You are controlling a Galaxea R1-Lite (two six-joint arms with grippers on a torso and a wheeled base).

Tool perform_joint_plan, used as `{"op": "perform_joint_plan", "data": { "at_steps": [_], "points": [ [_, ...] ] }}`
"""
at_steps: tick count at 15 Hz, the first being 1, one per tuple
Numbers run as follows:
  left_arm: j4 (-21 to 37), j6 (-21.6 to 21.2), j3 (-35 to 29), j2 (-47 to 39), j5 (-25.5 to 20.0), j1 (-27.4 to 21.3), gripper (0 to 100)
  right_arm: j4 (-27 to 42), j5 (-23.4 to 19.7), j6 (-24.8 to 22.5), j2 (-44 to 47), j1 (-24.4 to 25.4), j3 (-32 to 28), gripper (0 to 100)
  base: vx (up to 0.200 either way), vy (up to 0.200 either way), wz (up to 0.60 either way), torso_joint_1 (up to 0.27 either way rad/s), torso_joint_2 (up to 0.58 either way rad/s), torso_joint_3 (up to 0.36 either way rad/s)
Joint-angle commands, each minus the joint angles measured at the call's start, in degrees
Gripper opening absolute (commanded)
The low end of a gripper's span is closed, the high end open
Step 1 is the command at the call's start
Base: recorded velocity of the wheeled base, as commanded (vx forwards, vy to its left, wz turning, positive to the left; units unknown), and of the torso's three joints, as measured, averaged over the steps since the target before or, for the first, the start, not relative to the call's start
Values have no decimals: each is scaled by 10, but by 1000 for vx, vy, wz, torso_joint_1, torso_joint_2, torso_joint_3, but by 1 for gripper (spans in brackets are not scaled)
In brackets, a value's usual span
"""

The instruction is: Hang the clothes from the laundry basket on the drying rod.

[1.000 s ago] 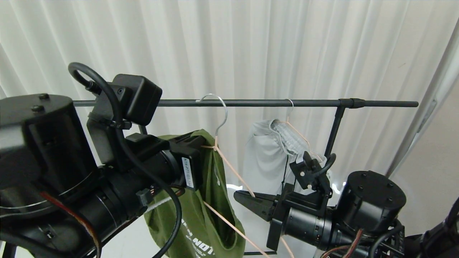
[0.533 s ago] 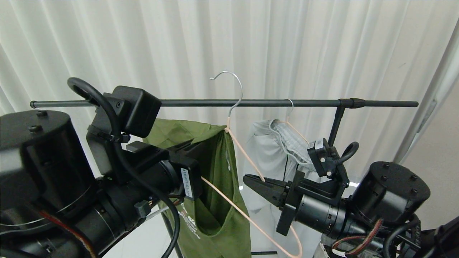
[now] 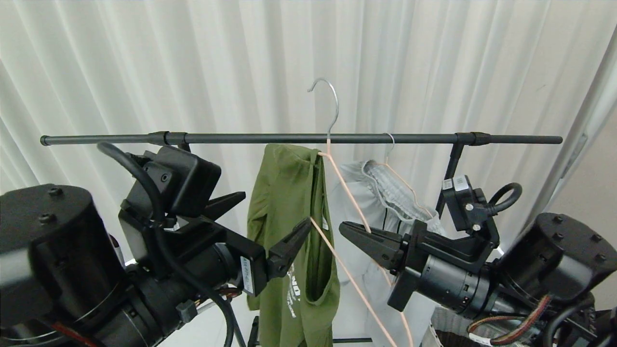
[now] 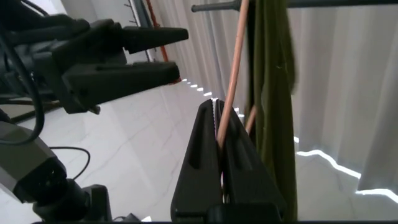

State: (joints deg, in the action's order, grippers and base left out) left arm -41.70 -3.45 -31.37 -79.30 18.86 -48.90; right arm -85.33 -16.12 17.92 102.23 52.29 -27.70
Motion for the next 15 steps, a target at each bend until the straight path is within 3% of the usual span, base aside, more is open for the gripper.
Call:
{"op": "perform_joint_plan", "data": {
  "at_steps": [1,5,6,8,11,13,15],
  "points": [
    [-32,-13,37,1,0,16,100,1,-1,-8,-24,-8,14,0,0,0,0,0,0,0],
    [-61,-85,63,0,-9,102,100,-19,-3,-38,-29,-8,39,0,0,0,0,0,0,0],
    [-62,-94,70,2,-26,115,100,-25,-5,-45,-29,-8,46,0,0,0,0,0,0,0],
    [-80,-128,92,6,-106,146,100,-33,-28,-62,-30,-8,70,0,0,0,0,0,0,0],
    [-98,-223,91,3,-198,213,100,-40,-67,-94,-35,-19,84,0,0,0,0,0,0,0],
    [-98,-269,90,1,-229,231,100,-40,-109,-112,-38,-37,83,0,0,0,0,0,0,0],
    [-98,-279,84,-1,-229,231,100,-40,-121,-115,-34,-36,85,0,0,0,0,0,0,0]
  ]
}}
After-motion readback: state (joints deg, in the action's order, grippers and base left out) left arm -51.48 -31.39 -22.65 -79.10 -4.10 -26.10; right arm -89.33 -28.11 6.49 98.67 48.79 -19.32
